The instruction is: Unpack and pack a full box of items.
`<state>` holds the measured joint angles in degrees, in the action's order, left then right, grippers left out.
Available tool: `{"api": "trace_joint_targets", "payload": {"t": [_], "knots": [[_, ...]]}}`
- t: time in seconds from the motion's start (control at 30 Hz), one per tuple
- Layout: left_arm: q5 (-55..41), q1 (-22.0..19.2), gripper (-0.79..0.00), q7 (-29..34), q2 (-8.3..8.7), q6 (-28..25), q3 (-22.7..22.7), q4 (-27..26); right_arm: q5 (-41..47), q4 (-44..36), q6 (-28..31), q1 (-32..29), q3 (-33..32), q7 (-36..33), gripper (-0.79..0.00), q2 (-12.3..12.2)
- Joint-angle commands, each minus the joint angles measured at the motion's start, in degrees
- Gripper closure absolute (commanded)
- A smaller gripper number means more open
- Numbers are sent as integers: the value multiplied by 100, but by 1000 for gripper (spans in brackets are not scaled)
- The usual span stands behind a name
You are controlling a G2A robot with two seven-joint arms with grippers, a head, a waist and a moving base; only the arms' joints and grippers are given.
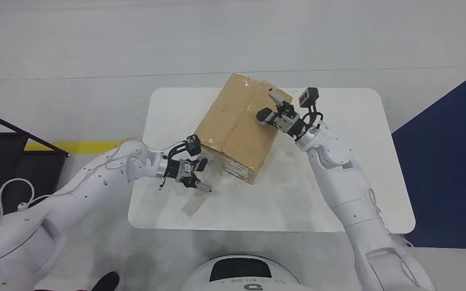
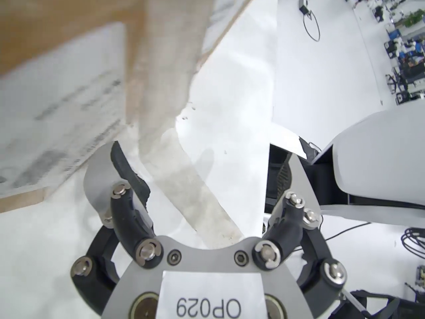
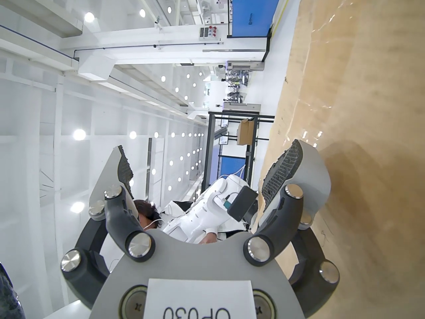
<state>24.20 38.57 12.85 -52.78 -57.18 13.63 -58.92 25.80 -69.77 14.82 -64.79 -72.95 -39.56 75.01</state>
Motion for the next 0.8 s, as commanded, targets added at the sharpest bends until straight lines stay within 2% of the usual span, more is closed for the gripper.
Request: {"api": "trace_joint_targets", "payload": {"t": [0.0, 0.27, 0.47, 0.63, 0.77], "knots": [[-50, 7, -785, -67, -77, 115, 50, 126, 30, -36, 18, -50, -50, 11, -785, -11], [-53, 9, -785, -30, -395, 57, 122, 162, -19, -208, 11, -220, -163, 124, -785, -47], [-39, 10, -785, 58, -539, -82, 170, 180, -38, -338, 1, -383, -257, 204, -785, -76], [-404, -30, -785, 368, -515, -82, 117, 5, 4, -388, 25, -445, -300, 208, -785, -89], [-651, -102, -785, 575, -349, -82, 126, -319, 68, -381, 102, -455, -315, 167, -785, -93]]}}
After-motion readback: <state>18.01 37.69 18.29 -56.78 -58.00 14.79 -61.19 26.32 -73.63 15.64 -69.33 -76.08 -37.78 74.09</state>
